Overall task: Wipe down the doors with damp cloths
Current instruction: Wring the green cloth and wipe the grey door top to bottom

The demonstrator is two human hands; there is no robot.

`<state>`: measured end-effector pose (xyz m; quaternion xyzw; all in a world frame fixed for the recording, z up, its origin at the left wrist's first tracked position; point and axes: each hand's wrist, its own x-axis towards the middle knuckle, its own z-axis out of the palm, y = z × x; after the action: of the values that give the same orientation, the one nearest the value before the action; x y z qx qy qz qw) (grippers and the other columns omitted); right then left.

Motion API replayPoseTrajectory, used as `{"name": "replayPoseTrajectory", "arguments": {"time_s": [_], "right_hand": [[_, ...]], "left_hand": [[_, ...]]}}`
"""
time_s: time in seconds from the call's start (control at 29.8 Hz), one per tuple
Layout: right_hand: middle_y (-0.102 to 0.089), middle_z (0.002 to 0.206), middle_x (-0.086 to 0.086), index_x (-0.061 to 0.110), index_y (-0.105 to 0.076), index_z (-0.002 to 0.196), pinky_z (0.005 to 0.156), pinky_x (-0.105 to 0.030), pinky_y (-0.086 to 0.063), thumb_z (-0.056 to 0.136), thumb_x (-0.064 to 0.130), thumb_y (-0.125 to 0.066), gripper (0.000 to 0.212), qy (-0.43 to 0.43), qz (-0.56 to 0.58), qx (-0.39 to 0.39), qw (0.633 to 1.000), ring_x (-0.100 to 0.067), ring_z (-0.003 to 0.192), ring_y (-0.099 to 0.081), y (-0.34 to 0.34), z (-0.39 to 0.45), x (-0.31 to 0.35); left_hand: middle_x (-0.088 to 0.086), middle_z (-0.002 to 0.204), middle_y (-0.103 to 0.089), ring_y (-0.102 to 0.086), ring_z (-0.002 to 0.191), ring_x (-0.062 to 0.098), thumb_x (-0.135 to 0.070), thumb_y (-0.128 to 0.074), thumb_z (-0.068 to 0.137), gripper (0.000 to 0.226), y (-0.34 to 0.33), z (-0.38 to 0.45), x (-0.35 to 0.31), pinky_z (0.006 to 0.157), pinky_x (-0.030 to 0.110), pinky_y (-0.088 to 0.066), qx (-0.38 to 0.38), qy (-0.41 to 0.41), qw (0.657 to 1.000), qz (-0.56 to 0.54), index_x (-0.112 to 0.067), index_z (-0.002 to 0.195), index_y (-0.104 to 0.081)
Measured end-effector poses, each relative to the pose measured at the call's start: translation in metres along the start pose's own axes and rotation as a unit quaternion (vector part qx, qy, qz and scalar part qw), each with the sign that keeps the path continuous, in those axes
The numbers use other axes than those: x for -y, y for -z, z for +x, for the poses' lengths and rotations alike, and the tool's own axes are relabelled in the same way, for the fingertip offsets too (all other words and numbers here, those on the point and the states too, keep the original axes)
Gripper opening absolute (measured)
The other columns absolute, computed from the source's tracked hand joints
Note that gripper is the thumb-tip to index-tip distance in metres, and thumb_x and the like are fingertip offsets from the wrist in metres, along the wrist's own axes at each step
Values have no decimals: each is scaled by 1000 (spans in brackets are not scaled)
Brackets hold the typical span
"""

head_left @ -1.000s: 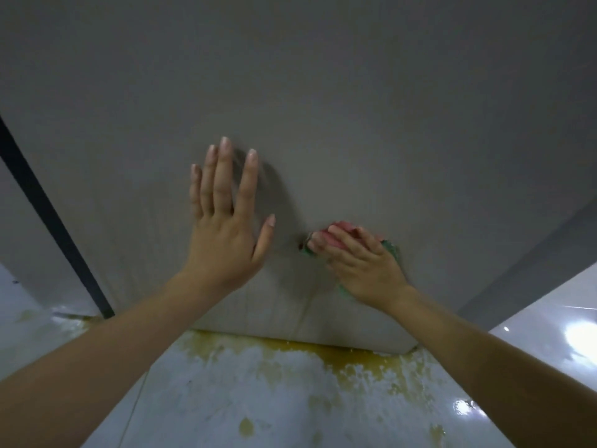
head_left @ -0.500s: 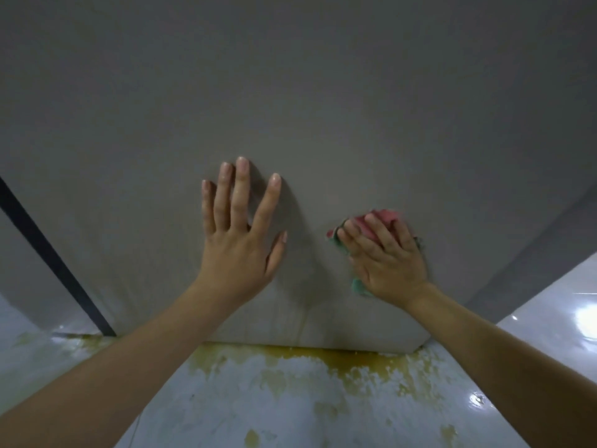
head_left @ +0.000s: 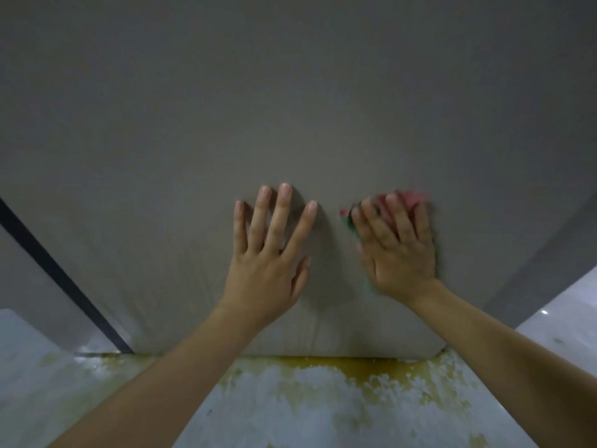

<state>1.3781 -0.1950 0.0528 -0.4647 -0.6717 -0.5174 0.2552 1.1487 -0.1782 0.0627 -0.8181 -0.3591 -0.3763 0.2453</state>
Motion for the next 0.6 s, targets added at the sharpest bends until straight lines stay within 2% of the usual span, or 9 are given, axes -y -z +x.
{"name": "replayPoseTrajectory", "arguments": {"time_s": [0.1, 0.2, 0.3, 0.4, 0.44, 0.47, 0.54, 0.6], "right_hand": [[-14, 158, 3, 22, -28, 147, 119, -41, -4, 91, 26, -40, 58, 83, -42, 33, 995, -20, 147, -5, -1, -36, -10], [-3, 160, 6, 21, -26, 146, 119, -39, -5, 84, 24, -44, 64, 98, -26, 44, 994, -18, 147, -5, 4, -44, -19], [-2, 160, 3, 19, -24, 146, 118, -40, -6, 92, 25, -41, 56, -17, -14, 11, 1000, -20, 147, -3, 11, -28, -19], [-9, 154, -5, 17, -16, 148, 118, -42, 0, 100, 31, -30, 52, -178, 16, -18, 984, -33, 143, -8, 11, 4, -9], [-10, 153, -6, 17, -14, 148, 118, -44, 1, 100, 31, -28, 52, -206, 25, -26, 978, -36, 141, -11, 9, 13, -3], [-9, 154, -5, 17, -14, 149, 118, -44, 2, 100, 31, -28, 53, -203, 32, -28, 978, -36, 141, -11, 6, 17, 4], [-7, 158, -1, 17, -14, 151, 118, -43, 2, 99, 31, -29, 55, -118, 30, -8, 993, -27, 146, -2, 0, 6, 15], [-22, 154, 1, 18, -25, 148, 119, -41, 0, 100, 30, -28, 49, -25, 7, 27, 999, -20, 147, 2, -2, -22, 13]], "left_hand": [[17, 153, -14, -11, 142, 41, -34, -54, 87, 67, -5, 1, 1, 114, 61, -10, -10, 4, 1000, 1, -16, 147, -28], [16, 154, -14, -12, 142, 40, -33, -55, 87, 68, -2, 1, 3, 114, 60, -11, -9, -1, 1000, 3, -17, 147, -28], [18, 154, -13, -11, 143, 40, -34, -53, 87, 67, 3, 1, 1, 114, 61, -12, -2, 3, 1000, -14, -16, 147, -29], [19, 153, -14, -11, 143, 40, -33, -54, 88, 67, 4, 2, -4, 114, 61, -12, -2, 16, 1000, -18, -16, 147, -29], [19, 153, -14, -11, 143, 40, -33, -54, 88, 66, 4, 2, -6, 114, 60, -12, -7, 25, 999, -18, -16, 147, -29], [20, 153, -14, -11, 143, 40, -33, -53, 89, 65, 2, 2, -9, 115, 59, -11, -13, 38, 999, -21, -16, 147, -29], [22, 152, -13, -9, 143, 40, -33, -51, 90, 64, -2, 3, -21, 115, 58, -8, -27, 60, 997, -31, -17, 147, -27], [21, 152, -12, -7, 144, 39, -32, -50, 92, 64, -7, 5, -36, 116, 57, -7, -31, 55, 997, -44, -18, 148, -23]]}}
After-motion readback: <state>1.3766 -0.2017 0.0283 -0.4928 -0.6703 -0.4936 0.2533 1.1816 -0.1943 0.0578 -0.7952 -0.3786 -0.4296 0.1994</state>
